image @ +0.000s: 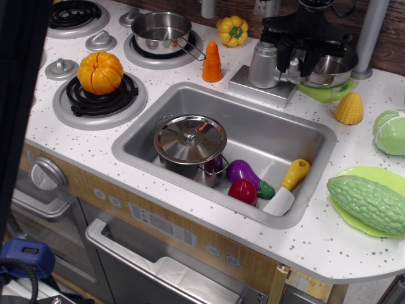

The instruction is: Turn lever vertical to front

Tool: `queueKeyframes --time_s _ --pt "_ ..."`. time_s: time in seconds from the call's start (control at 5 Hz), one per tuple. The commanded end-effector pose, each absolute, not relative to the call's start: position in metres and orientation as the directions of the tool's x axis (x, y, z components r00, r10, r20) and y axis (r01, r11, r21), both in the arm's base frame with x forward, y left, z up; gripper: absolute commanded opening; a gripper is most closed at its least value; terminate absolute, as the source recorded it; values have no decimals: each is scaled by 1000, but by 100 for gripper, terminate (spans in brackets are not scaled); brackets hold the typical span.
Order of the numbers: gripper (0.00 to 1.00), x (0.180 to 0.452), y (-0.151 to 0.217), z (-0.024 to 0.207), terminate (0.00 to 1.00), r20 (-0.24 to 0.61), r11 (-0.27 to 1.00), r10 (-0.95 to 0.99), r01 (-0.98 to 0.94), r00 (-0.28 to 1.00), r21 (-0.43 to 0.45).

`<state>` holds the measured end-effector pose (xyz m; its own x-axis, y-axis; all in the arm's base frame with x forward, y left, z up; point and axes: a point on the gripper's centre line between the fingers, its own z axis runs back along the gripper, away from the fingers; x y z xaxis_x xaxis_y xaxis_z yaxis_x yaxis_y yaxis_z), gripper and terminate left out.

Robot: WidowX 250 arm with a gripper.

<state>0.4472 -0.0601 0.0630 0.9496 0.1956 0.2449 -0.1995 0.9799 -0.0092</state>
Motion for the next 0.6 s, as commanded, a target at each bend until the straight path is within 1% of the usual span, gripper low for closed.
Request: queueKeyframes --time_s 0.0,0.2,0.4 --pt "0 440 -78 45 0 224 979 206 -197 953 -61" --pt "0 440 -80 34 0 233 977 212 -200 949 -74" --pt "0 440 -79 34 100 238 979 202 -194 950 -60"
